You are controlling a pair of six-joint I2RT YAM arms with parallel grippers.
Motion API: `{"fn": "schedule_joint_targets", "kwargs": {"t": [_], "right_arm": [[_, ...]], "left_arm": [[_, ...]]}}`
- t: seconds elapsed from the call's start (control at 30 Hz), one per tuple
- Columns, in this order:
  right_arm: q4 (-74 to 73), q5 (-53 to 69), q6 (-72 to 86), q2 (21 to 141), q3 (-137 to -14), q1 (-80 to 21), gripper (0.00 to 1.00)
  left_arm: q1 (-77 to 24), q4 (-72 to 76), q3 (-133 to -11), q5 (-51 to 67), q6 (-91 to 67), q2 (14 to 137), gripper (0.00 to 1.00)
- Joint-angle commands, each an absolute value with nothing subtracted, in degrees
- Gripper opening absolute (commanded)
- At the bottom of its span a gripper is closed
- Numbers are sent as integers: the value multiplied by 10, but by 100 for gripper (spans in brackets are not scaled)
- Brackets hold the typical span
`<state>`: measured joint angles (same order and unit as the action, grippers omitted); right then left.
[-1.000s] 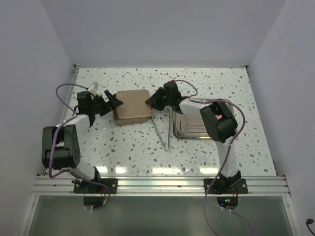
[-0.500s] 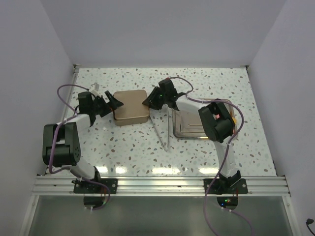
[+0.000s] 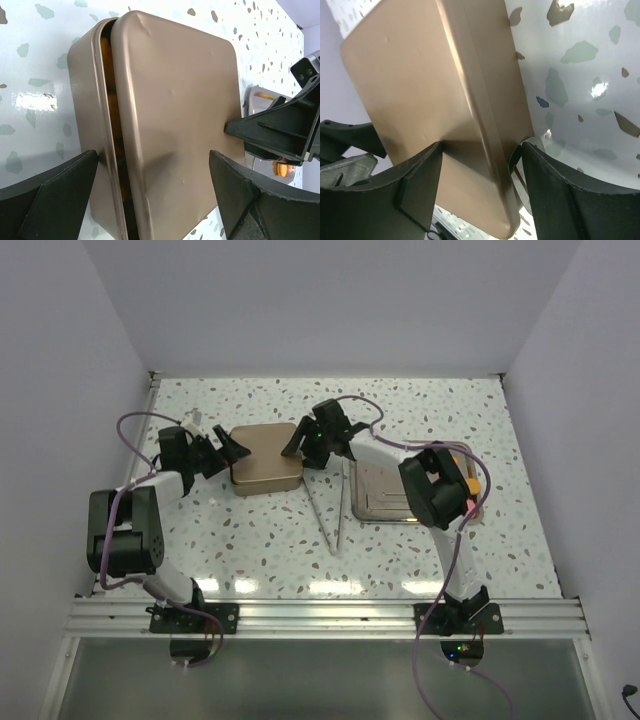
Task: Pack the cookies
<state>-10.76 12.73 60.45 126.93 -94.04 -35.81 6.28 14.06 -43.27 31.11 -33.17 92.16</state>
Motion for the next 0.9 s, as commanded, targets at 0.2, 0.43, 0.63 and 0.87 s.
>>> {"fn": "schedule_joint_targets", "kwargs": {"t": [0.2, 0.43, 0.63, 0.87], "right_arm": [[-292, 85, 549, 1290, -1034, -380, 74], [-367, 67, 524, 1303, -1096, -379, 86], [-431, 49, 500, 1327, -1171, -379, 88], [-467, 41, 487, 1339, -1216, -380, 90]], "left_arm": [[61, 159, -458, 354, -323, 933, 97], [60, 170, -462, 358, -332, 934, 97], [57, 172, -474, 359, -338, 941, 97], [38, 173, -481, 349, -338, 957, 97]]}}
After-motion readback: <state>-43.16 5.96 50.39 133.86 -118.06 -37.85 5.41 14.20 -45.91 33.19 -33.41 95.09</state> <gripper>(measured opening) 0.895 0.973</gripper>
